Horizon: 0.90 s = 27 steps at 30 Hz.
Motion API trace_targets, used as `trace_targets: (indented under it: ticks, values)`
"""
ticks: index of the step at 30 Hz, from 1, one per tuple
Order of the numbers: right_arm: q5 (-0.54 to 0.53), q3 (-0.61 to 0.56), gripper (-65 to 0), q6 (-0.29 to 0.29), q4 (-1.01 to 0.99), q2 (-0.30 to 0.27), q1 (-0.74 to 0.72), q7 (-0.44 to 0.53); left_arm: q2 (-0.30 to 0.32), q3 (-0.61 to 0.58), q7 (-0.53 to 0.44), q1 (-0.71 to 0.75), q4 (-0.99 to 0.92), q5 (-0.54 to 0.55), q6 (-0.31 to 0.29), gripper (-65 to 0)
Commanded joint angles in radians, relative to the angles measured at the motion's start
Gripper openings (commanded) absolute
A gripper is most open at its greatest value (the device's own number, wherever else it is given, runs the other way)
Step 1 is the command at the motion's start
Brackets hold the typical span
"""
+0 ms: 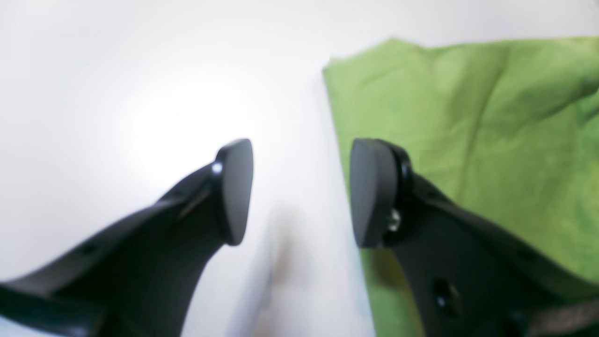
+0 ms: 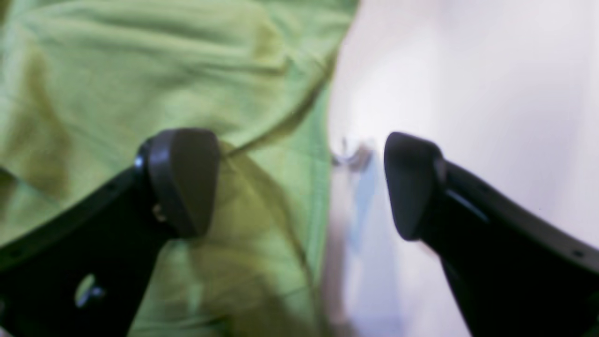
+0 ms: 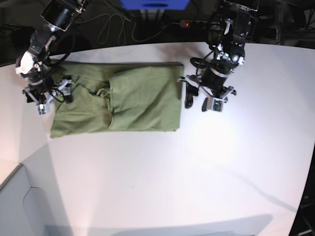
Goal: Fold the T-shirt properly
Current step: 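Release the folded end and raise the left gripper away, then grasp the shirt's other end with the right gripper and lift it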
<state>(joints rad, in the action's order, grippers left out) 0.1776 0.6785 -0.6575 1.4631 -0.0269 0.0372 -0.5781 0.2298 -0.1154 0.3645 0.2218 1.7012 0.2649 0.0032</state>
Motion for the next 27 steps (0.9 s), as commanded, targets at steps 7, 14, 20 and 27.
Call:
trace_targets:
  ticks: [7,14,20,27]
  values:
    - [0.001,-0.006,-16.8,-0.021,-0.034,0.005,0.017,0.002,0.001,0.003,-0.028,-0.005,0.015,0.006,-0.002,-33.4]
    - [0.001,-0.006,-51.7,-0.021,-0.037,0.006,0.031,0.0,0.001,0.003,-0.028,-0.005,0.015,0.006,-0.002,-33.4]
    - [0.001,-0.035,-64.5,-0.021,-0.037,0.005,0.036,0.0,0.001,0.003,-0.028,-0.005,0.013,0.006,-0.002,-33.4]
    - [0.001,-0.108,-64.9,-0.021,-0.003,0.003,0.046,0.008,-0.034,-0.004,-0.028,-0.014,-0.109,0.006,-0.002,-33.4]
